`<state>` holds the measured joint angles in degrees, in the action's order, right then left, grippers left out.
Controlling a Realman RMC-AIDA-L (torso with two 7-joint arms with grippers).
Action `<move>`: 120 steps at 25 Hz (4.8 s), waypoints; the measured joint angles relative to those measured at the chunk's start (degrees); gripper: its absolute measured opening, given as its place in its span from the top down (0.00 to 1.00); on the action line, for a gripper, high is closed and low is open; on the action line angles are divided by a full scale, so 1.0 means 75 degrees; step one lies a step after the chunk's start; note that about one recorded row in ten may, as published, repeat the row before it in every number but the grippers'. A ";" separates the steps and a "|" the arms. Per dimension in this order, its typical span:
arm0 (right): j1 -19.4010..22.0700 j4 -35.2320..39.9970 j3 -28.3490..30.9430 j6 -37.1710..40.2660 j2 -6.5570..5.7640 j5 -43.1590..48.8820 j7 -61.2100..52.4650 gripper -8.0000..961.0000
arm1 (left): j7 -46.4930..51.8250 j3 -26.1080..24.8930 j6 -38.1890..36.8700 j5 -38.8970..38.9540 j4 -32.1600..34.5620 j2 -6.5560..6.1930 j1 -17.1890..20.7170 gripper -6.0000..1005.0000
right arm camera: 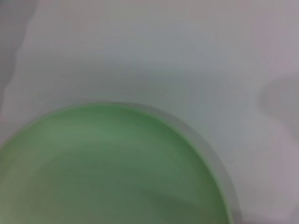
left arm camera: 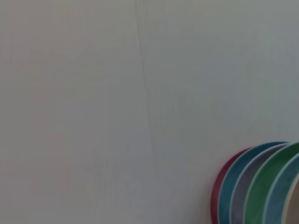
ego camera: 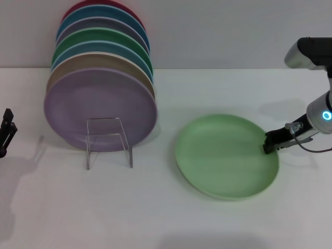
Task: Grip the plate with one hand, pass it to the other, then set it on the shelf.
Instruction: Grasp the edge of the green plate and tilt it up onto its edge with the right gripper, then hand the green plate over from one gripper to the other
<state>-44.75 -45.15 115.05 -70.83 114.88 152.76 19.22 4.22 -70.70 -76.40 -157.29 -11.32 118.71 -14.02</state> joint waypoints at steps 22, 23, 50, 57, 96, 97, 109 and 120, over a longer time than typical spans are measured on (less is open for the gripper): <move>0.0879 -0.1905 -0.0254 -0.0432 0.0305 -0.0482 0.0425 0.96 | 0.0001 0.0012 -0.0009 -0.0028 -0.0055 0.0025 0.0043 0.24; 0.0946 -0.2050 -0.0252 -0.0453 0.0337 -0.0490 0.0443 0.96 | 0.0001 0.0013 -0.0011 -0.0029 -0.0061 0.0023 0.0042 0.24; 0.4731 -0.1187 0.0006 0.0924 0.0565 -1.0131 1.0844 0.97 | 0.1719 0.1136 0.1465 -0.1123 -0.4296 -0.1534 0.0629 0.26; 0.4525 -0.0511 0.0307 0.1066 0.0588 -1.0216 1.1850 0.97 | 0.1663 0.2179 0.5506 -0.1119 -0.8865 -0.3426 0.0868 0.26; 0.4019 -0.0010 0.0290 -0.0131 0.0553 -1.0071 1.3131 0.97 | -0.6831 -0.0398 1.6137 0.3147 -1.1822 -0.0070 0.0054 0.28; 0.4019 -0.0010 0.0290 -0.0131 0.0553 -1.0071 1.3131 0.97 | -0.6831 -0.0402 1.6136 0.3141 -1.1798 -0.0068 0.0034 0.28; 0.4131 -0.0050 0.0317 -0.0323 0.0559 -1.0105 1.3022 0.97 | -0.7123 -0.0434 1.6072 0.3098 -1.1800 -0.0080 0.0053 0.33; 0.4145 -0.0019 0.0325 -0.0605 0.0550 -1.0116 1.2938 0.96 | -0.7550 -0.0267 1.5895 0.3056 -1.1834 -0.0070 0.0137 0.67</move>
<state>-13.67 -45.30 117.49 -75.37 119.00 76.89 116.26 -52.41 -72.71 42.81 -134.37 -100.08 118.19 -13.00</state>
